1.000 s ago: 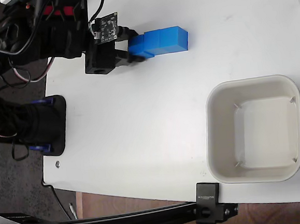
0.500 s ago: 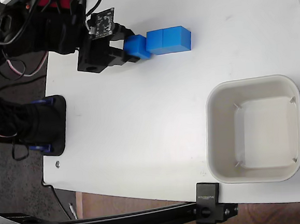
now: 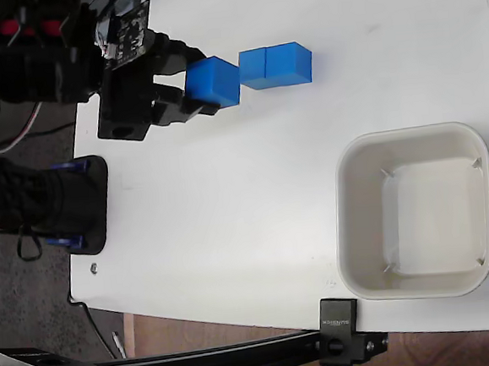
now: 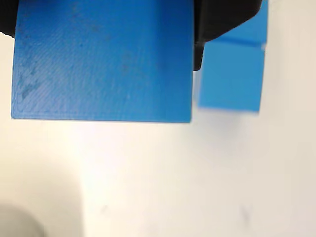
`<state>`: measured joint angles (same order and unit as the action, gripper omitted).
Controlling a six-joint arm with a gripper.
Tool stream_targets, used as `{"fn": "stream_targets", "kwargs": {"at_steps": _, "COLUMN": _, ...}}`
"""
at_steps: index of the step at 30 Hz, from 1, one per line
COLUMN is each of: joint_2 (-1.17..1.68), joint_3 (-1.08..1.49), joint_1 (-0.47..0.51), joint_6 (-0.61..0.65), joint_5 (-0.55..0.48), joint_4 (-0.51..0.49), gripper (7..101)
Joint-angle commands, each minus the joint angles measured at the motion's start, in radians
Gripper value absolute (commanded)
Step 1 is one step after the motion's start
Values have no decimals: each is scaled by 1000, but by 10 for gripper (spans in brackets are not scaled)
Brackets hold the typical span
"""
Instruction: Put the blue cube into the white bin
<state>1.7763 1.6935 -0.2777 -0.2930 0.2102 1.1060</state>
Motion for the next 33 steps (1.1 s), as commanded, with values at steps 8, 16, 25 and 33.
{"fn": "stream_targets", "kwargs": {"at_steps": 8, "joint_2": -270, "joint_3": -434, "joint_1": 262, "joint_6": 193, "joint_5": -209, "joint_4": -12, "gripper": 360}}
{"fn": "stream_targets", "kwargs": {"at_steps": 16, "joint_2": -459, "joint_3": -670, "joint_1": 351, "joint_6": 249, "joint_5": -258, "joint_4": 11, "gripper": 360}}
{"fn": "stream_targets", "kwargs": {"at_steps": 25, "joint_2": -558, "joint_3": -718, "joint_1": 397, "joint_6": 265, "joint_5": -268, "joint_4": -138, "gripper": 371}}
{"fn": "stream_targets", "kwargs": {"at_steps": 33, "joint_2": -727, "joint_3": -936, "joint_1": 419, "joint_6": 272, "joint_5": -282, "joint_4": -92, "gripper": 409}}
